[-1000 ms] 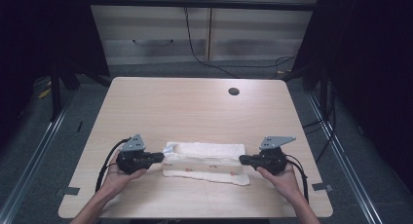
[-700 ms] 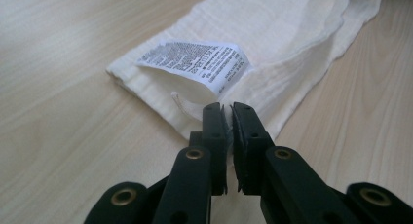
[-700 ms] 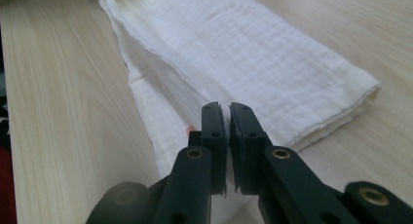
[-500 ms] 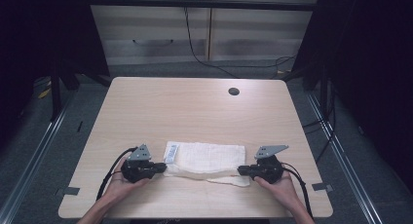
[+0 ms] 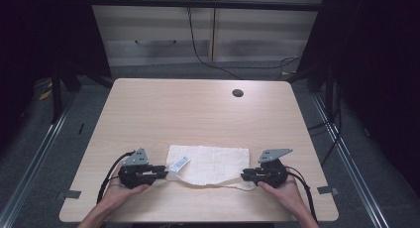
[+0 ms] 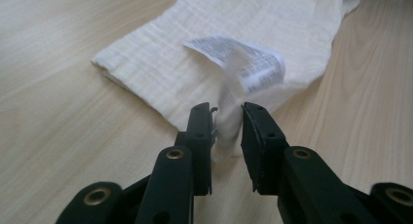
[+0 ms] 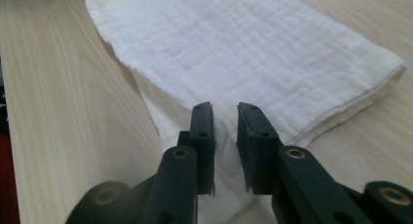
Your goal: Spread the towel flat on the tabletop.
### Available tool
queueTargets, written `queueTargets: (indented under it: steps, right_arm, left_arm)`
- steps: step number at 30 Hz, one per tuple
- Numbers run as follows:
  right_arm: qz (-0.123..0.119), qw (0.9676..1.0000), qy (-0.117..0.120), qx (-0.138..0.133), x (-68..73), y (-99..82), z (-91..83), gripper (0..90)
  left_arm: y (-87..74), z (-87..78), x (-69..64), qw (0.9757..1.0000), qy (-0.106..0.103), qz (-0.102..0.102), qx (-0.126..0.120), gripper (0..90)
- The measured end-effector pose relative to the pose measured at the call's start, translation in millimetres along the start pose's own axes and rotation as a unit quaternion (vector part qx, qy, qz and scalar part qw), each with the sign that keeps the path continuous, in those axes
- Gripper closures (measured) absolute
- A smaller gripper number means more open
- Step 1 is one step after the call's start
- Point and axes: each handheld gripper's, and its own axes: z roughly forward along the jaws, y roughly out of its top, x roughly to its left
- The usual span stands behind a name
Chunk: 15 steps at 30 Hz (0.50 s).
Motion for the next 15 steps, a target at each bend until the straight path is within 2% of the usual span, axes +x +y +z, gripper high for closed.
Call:
queueTargets:
  steps: [5,7,10,15]
  right_arm:
    - [0.008,0.9997,-0.002,-0.021,-1.4,3.2,-7.9,69.2]
    - [0.013,0.9996,-0.005,-0.026,-1.4,4.4,-10.7,69.0]
    - [0.015,0.9994,-0.01,-0.031,-3.1,6.4,-11.9,70.0]
    - [0.017,0.9993,-0.018,-0.028,-12.8,14.6,-3.2,73.3]
  left_arm:
    - [1.3,-7.7,8.5,0.9995,0.012,-0.02,-0.02,69.8]
    - [2.1,-10.3,10.9,0.9991,0.025,-0.024,-0.024,69.4]
    - [4.4,-12.9,17.9,0.9982,0.036,-0.037,-0.032,69.2]
    - [12.0,-4.8,27.8,0.9973,0.043,-0.052,-0.031,68.7]
